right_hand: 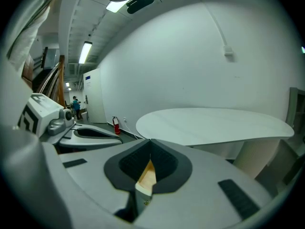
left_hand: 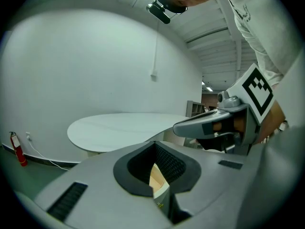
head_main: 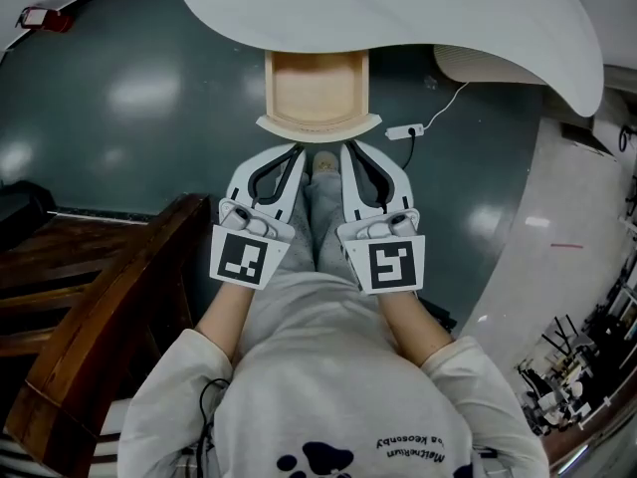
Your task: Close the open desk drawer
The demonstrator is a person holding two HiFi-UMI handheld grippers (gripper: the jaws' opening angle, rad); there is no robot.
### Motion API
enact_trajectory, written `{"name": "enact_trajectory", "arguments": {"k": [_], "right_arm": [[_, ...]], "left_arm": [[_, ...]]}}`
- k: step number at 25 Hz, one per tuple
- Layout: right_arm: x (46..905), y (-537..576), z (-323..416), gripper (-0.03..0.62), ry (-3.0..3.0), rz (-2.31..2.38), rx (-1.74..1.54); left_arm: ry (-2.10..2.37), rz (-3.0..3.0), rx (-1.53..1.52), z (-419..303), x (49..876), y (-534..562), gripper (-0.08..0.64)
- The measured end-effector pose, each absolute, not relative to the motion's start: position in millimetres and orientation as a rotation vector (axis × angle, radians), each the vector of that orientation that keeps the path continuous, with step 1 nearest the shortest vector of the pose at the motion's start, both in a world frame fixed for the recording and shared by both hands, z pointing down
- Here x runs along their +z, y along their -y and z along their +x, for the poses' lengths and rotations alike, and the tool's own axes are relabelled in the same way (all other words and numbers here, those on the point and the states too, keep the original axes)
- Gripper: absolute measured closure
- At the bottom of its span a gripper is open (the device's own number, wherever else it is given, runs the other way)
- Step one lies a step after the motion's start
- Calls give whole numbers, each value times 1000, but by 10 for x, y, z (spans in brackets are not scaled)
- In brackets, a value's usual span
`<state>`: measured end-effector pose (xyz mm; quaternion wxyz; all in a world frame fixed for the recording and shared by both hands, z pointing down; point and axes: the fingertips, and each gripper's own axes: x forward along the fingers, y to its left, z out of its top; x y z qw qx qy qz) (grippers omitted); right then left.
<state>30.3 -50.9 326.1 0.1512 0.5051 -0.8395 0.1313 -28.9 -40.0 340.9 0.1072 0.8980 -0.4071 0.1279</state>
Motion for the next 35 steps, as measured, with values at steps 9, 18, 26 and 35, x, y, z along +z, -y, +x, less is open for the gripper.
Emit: {"name": "enact_trajectory", "arguments": {"k": [9, 18, 26, 35], "right_arm": [[3660, 467, 157, 575, 2416, 1395, 394], [4220, 264, 60, 575, 2340, 1303, 447], [4734, 209, 95, 575, 2280, 1260, 509], [5283, 131, 90, 574, 2193, 1196, 595]], "left_arm": [[1153, 2668, 429, -304, 3746, 344, 554], [1137, 2620, 452, -372, 4138, 315, 554], [1118, 2626, 516, -428, 4421, 298, 554], [1068, 2634, 586, -412, 4670, 281, 554]]}}
